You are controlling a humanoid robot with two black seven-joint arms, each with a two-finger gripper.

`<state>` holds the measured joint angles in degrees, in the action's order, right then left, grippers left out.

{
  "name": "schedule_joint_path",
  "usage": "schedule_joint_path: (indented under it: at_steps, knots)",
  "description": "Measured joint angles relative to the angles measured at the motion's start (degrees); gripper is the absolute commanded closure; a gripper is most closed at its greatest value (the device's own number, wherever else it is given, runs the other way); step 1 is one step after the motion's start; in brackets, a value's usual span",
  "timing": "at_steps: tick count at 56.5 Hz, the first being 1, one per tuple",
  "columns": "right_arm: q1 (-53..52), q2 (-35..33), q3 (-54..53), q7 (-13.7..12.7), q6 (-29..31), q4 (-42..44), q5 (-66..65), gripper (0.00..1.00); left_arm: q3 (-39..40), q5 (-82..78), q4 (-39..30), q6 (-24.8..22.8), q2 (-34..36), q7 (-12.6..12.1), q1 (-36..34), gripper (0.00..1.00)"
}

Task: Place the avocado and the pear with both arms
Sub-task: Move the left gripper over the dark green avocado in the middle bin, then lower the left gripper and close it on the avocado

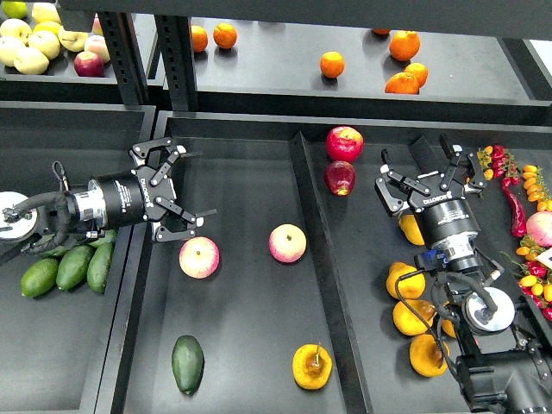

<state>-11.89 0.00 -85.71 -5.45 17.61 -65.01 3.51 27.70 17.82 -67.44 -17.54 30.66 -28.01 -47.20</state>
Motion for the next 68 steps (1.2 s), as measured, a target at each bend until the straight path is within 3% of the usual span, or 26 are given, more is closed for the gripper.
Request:
schedule_joint_path:
  at_steps: [11,26,40,68]
  knots:
    - [-0.1,0.0,-0.3,0.0,-0.8,0.2,0.0,0.0,-16.6,-5.8,-1.3,-4.9,-0.4,0.0,-8.4,0.0]
    - [-0.7,0.0,-2.4,0.0,-1.1,1.8,0.0,0.0,-32.8,-22.2,-3.9,-10.3,-2.9,0.0,-12.1,0.0]
    - [-1.0,0.0,-3.6,-0.1,-1.1,2.6,0.0,0.0,-36.4,-30.5,-2.8,-10.5,-5.5,0.0,-12.4,0.0]
    - [-1.4,0.0,-3.8,-0.1,-1.1,2.4,0.2,0.0,-39.6,-35.5,6.1,-10.5,-12.5,0.0,-11.4,0.0]
